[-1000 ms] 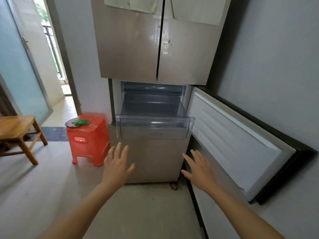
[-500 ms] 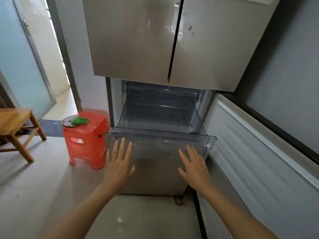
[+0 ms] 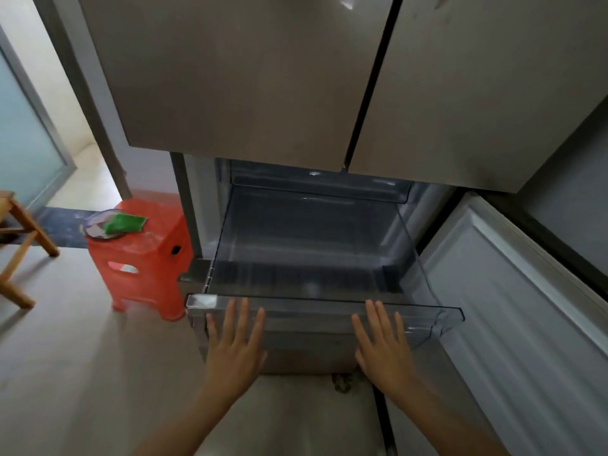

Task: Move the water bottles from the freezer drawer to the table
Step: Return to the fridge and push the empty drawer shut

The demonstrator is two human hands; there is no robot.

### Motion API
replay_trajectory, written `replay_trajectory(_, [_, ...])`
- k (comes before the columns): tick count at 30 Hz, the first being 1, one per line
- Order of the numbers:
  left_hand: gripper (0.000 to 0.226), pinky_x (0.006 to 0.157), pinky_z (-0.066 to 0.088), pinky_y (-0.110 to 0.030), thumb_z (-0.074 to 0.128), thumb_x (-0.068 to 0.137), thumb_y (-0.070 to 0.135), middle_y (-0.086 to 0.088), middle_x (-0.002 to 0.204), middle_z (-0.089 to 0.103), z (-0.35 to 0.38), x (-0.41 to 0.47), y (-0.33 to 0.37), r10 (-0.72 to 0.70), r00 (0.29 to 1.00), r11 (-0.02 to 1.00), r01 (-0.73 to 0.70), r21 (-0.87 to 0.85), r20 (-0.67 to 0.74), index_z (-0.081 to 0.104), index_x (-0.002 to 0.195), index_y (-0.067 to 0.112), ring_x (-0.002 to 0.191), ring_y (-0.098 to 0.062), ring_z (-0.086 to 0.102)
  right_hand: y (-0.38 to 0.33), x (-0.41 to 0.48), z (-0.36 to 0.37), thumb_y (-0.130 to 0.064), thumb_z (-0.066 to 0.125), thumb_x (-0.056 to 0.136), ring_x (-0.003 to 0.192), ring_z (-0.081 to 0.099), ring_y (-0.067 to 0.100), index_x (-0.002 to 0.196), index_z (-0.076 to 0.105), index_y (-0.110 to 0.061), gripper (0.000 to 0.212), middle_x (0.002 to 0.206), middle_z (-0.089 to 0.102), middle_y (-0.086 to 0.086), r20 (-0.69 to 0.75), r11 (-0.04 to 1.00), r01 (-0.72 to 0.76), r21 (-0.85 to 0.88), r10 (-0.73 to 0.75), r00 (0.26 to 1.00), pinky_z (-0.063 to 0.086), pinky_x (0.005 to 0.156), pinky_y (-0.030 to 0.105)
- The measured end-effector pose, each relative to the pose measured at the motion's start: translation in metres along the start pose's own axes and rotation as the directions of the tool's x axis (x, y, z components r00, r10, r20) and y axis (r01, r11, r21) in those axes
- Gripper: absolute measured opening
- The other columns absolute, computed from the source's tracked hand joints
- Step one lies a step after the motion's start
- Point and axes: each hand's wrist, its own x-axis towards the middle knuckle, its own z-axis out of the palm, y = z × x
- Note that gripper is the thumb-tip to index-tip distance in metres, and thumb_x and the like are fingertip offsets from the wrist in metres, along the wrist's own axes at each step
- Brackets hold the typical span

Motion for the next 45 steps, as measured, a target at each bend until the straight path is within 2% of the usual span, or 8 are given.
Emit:
replay_trajectory(10, [0.112, 0.109, -0.001, -0.055, 0.086, 0.044, 0.038, -0.013, 0.154, -0.017, 0.038, 0.088, -0.022, -0.060, 0.989, 0.998, 0.063, -0.023, 0.138, 0.029, 0.136, 0.010, 0.142, -0.031, -0.013, 0.024, 0.087, 0.042, -0.021, 0.082, 0.052, 0.142, -0.012, 0.028, 0.143, 0.020, -0.011, 0.111, 0.153, -0.017, 0.016, 0.091, 0.996, -0.080, 0.036, 0.076, 0.993, -0.001, 0.112, 0.044])
replay_trajectory(13, [0.121, 0.109, 0.002, -0.054, 0.087, 0.040, 0.038, -0.017, 0.153, 0.005, 0.049, 0.123, -0.034, -0.111, 0.978, 0.994, 0.112, 0.005, 0.177, 0.025, 0.139, 0.010, 0.142, -0.029, -0.015, 0.027, 0.122, 0.056, -0.018, 0.082, 0.053, 0.142, -0.014, 0.028, 0.147, -0.003, -0.014, 0.127, 0.152, -0.020, 0.016, 0.097, 0.991, -0.116, 0.066, 0.110, 0.989, 0.002, 0.112, 0.046])
replay_trajectory(20, [0.119, 0.105, 0.014, -0.053, 0.086, 0.037, 0.033, -0.017, 0.150, 0.014, 0.078, 0.174, -0.040, -0.198, 0.953, 0.979, 0.206, -0.009, 0.230, 0.028, 0.138, 0.009, 0.142, -0.032, 0.000, 0.035, 0.177, 0.089, -0.020, 0.087, 0.045, 0.128, 0.028, 0.035, 0.137, 0.024, -0.007, 0.113, 0.152, -0.018, 0.018, 0.073, 0.980, -0.167, 0.108, 0.159, 0.985, 0.009, 0.106, 0.051])
replay_trajectory(25, [0.124, 0.108, 0.018, -0.057, 0.086, 0.040, 0.026, -0.013, 0.153, -0.019, 0.095, 0.198, -0.046, -0.200, 0.957, 0.975, 0.216, -0.056, 0.208, 0.017, 0.142, 0.011, 0.142, -0.030, -0.017, 0.041, 0.200, 0.104, -0.013, 0.088, 0.041, 0.123, 0.032, 0.038, 0.130, 0.039, -0.007, 0.102, 0.132, 0.045, 0.030, 0.030, 0.978, -0.204, 0.039, 0.203, 0.979, 0.021, 0.098, 0.061])
replay_trajectory(31, [0.121, 0.110, -0.003, -0.050, 0.083, 0.049, 0.034, -0.022, 0.152, -0.008, 0.115, 0.198, -0.044, -0.307, 0.847, 0.936, 0.351, -0.022, 0.434, 0.014, 0.147, 0.015, 0.135, -0.029, -0.033, 0.045, 0.222, 0.096, -0.011, 0.060, 0.050, 0.102, 0.061, 0.040, 0.120, 0.057, -0.006, 0.070, 0.111, 0.064, 0.023, 0.087, 0.974, -0.217, 0.072, 0.210, 0.974, 0.042, 0.079, 0.066])
replay_trajectory(33, [0.113, 0.111, -0.002, -0.055, 0.069, 0.070, 0.049, -0.020, 0.144, -0.023, 0.111, 0.185, -0.036, -0.377, 0.751, 0.905, 0.423, 0.044, 0.542, -0.009, 0.146, 0.020, 0.132, -0.028, -0.035, 0.048, 0.222, 0.094, -0.009, 0.070, 0.050, 0.105, 0.059, 0.040, 0.118, 0.061, -0.010, 0.069, 0.111, 0.064, 0.024, 0.088, 0.977, -0.210, 0.039, 0.206, 0.974, 0.038, 0.081, 0.067])
replay_trajectory(38, [0.122, 0.099, 0.019, -0.056, 0.089, 0.033, 0.038, -0.033, 0.135, 0.042, 0.097, 0.168, -0.026, -0.283, 0.827, 0.937, 0.347, -0.044, 0.486, 0.033, 0.137, 0.008, 0.129, -0.038, 0.025, 0.066, 0.207, 0.074, -0.015, 0.086, 0.030, 0.118, 0.046, 0.037, 0.118, 0.063, -0.021, 0.091, 0.120, 0.060, 0.021, 0.180, 0.973, -0.232, 0.011, 0.226, 0.957, 0.041, 0.086, 0.064])
replay_trajectory(45, [0.085, 0.113, -0.006, -0.052, 0.043, 0.091, 0.046, -0.020, 0.152, -0.021, 0.032, 0.184, -0.006, -0.153, 0.839, 0.956, 0.259, -0.136, 0.522, -0.013, 0.145, 0.013, 0.139, -0.036, -0.020, 0.094, 0.107, 0.007, -0.026, 0.089, 0.040, 0.142, -0.009, 0.032, 0.135, 0.039, -0.017, 0.108, 0.141, 0.038, 0.023, 0.198, 0.934, -0.338, -0.116, 0.355, 0.914, 0.005, 0.105, 0.057])
